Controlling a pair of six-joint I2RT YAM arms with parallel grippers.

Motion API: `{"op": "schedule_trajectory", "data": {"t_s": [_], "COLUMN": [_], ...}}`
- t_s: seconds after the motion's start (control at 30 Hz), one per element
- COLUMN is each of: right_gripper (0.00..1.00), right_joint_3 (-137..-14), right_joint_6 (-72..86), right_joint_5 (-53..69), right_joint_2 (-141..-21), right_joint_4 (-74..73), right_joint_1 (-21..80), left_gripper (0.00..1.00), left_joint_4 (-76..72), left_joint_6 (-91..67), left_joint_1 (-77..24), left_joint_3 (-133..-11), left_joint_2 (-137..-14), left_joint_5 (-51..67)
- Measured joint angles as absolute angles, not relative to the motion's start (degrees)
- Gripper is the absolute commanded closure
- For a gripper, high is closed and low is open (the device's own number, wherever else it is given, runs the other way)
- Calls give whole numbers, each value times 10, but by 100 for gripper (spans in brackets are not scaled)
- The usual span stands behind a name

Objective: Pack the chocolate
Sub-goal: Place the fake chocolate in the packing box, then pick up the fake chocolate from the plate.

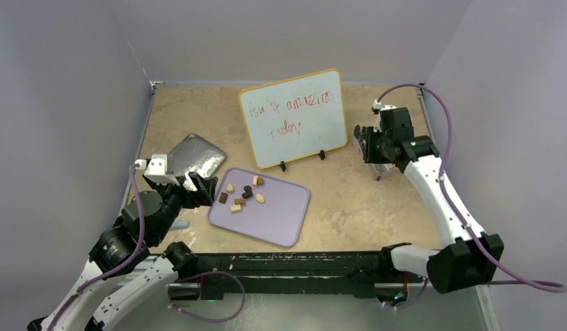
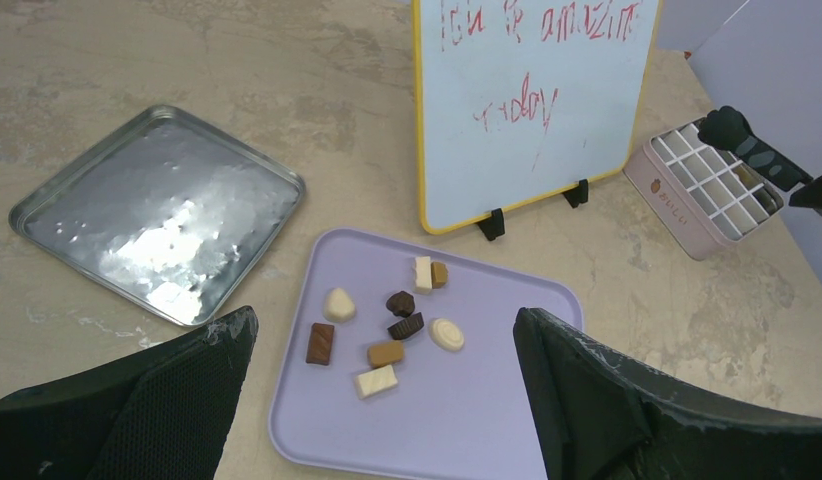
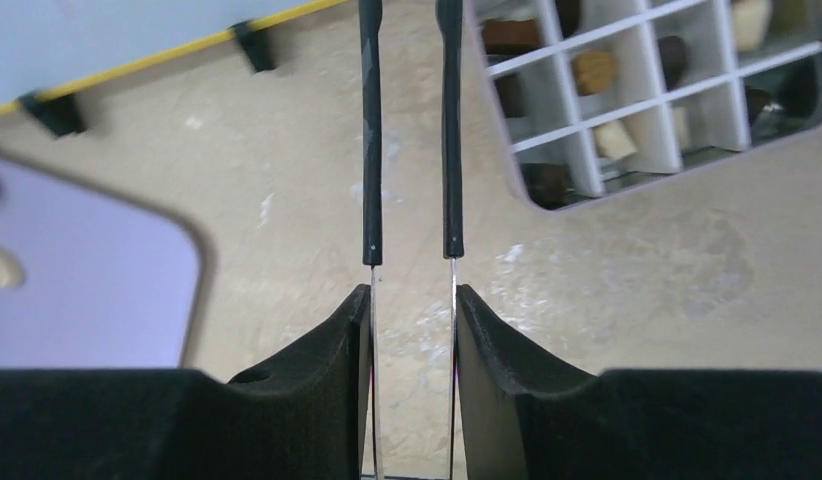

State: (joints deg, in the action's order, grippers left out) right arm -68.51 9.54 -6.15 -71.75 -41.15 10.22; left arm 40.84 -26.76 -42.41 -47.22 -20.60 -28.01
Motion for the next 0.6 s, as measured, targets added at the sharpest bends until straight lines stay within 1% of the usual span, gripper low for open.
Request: {"op": "schedule_trajectory", "data": {"t_s": [0.13, 0.33, 0.6], "right_gripper": [66, 66, 65], "right_joint_3": [-667, -625, -614], "right_joint_6": [94, 111, 144], "right_joint_5": [-38, -35, -63], "right_joint_2": [-684, -649, -656], "right_joint_4": [-409, -384, -369], "right_joint_1": [163, 322, 462], "left_gripper": [1, 1, 1], "left_joint_4": [408, 408, 408], "left_joint_6": [-268, -268, -268], "left_joint_1": [-424, -424, -424], "left_joint_3": [-472, -472, -472], "left_joint_2": [-206, -206, -206], "left_joint_5": [-283, -287, -288]}}
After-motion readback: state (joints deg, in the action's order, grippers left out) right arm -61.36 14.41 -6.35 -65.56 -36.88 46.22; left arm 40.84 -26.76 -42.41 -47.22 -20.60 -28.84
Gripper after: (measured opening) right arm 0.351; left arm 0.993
